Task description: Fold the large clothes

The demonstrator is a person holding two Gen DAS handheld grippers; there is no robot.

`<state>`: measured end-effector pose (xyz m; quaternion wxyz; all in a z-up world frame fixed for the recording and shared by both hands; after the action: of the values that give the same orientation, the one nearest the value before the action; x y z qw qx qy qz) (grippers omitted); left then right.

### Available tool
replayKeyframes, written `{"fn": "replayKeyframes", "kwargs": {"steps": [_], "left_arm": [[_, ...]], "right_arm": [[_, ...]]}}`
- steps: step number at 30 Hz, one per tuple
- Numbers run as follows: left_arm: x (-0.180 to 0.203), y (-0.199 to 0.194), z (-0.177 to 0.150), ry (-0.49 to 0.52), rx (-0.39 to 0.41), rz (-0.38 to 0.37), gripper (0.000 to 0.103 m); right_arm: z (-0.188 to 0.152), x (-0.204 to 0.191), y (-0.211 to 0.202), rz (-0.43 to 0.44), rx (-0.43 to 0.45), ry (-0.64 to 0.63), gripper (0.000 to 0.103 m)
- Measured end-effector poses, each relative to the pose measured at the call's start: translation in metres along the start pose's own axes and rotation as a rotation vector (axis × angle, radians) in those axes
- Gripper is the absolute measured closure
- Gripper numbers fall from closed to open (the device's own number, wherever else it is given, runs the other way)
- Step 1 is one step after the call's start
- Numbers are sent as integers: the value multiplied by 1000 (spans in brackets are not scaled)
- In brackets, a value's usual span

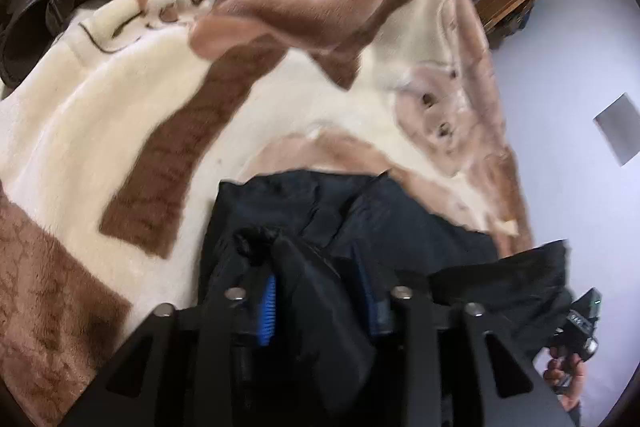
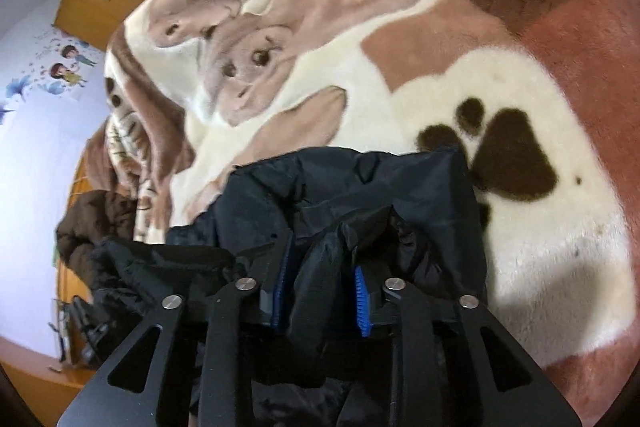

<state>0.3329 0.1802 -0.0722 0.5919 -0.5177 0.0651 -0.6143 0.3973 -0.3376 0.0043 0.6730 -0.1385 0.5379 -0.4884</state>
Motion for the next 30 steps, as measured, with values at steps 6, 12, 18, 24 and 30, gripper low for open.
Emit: {"fn": "replayKeyframes", "kwargs": {"steps": [6, 12, 18, 24, 30], "left_arm": [[23, -46, 31, 57, 181, 5, 31], [58, -43, 15, 188, 164, 20, 31], [89, 0, -36, 315, 64, 5, 31], [114, 59, -61, 473, 26, 86, 31], [115, 71, -40, 422, 2, 130, 31]], "right_arm": [[18, -17, -45, 71, 116, -1, 46], [2, -51, -62, -10, 211, -180, 46], [-53, -78, -27, -95, 158, -419, 46], [-69, -84, 35, -238, 117, -567, 46], [-43, -78, 53, -311, 112, -564, 45]]}}
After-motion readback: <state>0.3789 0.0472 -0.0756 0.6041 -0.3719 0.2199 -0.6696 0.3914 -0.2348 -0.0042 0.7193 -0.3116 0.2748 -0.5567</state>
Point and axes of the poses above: each gripper's, at about its wrist camera, not at the fingertips, and y roughly the way its jaws point, x to its right, z to its top, the point moved 3 cm from there along y, roughly the way its jaws point, and after that the axes turned 3 degrees about x, right-handed, at the moved point
